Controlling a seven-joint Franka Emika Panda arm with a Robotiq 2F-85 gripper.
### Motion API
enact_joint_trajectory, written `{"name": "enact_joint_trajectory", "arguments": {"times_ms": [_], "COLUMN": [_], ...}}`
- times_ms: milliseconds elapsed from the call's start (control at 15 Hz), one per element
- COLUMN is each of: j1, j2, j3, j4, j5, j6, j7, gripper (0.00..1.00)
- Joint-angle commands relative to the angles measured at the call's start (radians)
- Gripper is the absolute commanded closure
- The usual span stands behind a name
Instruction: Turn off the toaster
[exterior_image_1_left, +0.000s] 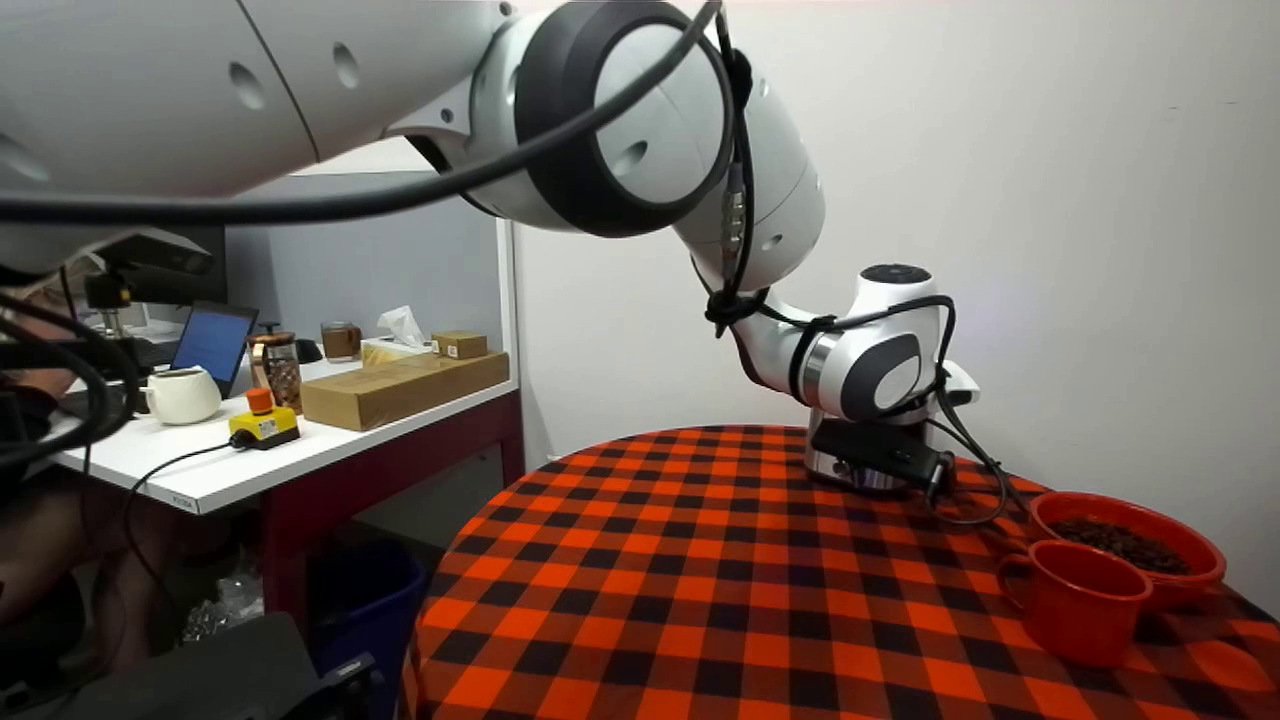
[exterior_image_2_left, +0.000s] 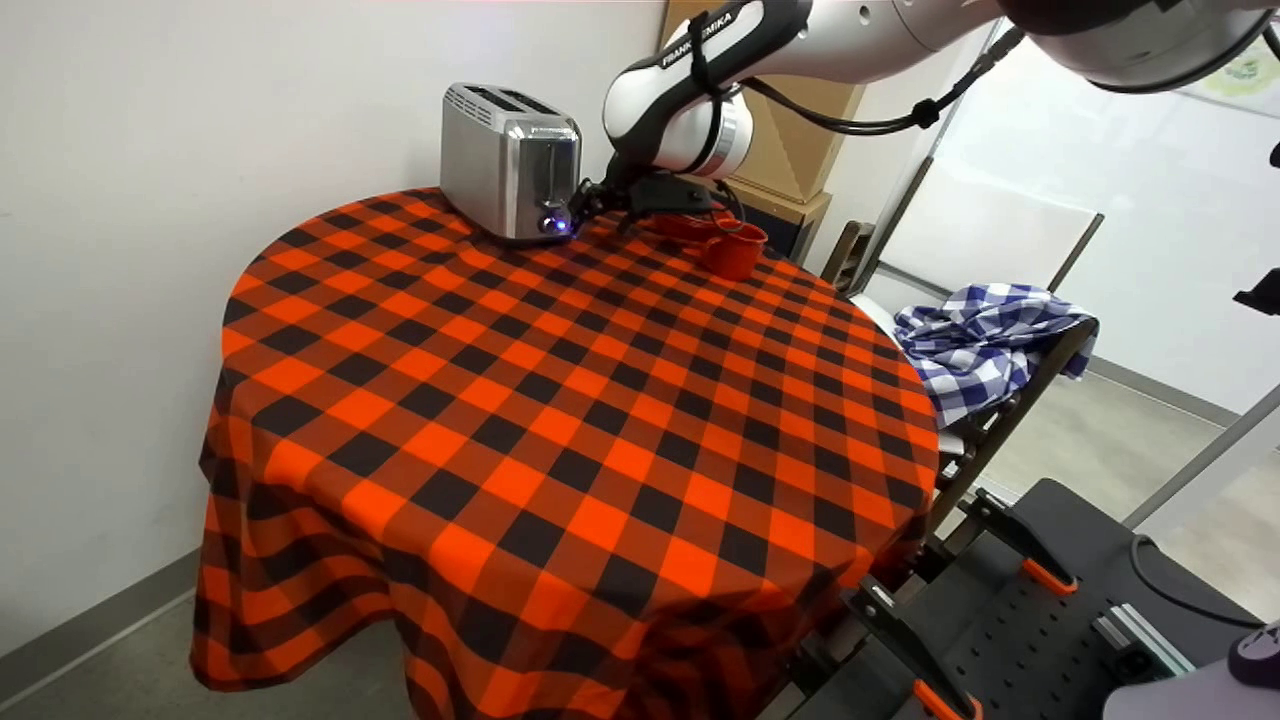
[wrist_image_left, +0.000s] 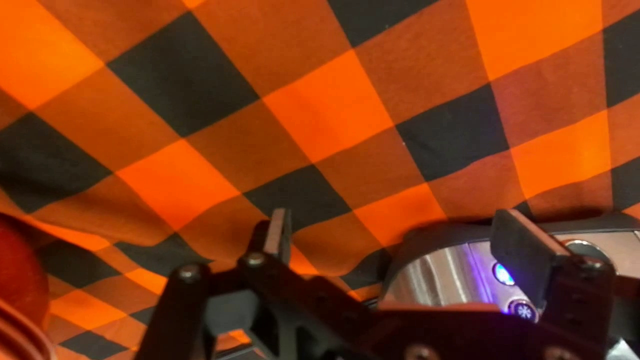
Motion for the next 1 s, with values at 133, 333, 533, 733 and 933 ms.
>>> {"name": "enact_joint_trajectory", "arguments": {"times_ms": [133,333,533,733,933], "j1": [0.012,0.010,0.007,0.002,0.003], "j2": [0.034,0.046,0.061,0.081,0.095], "j3": [-0.014,-0.008,0.007,0.024,0.029], "j4": [0.058,0.072,0.093,0.121,0.141], "j5": [0.009,0.010,0.017,0.030,0.045], "j6": [-0.008,0.023,0.037,0.013,0.004], "j7": [0.011,0.004,0.000,0.006,0.009], "gripper": [0.00,0.00,0.00,0.00,0.00]}}
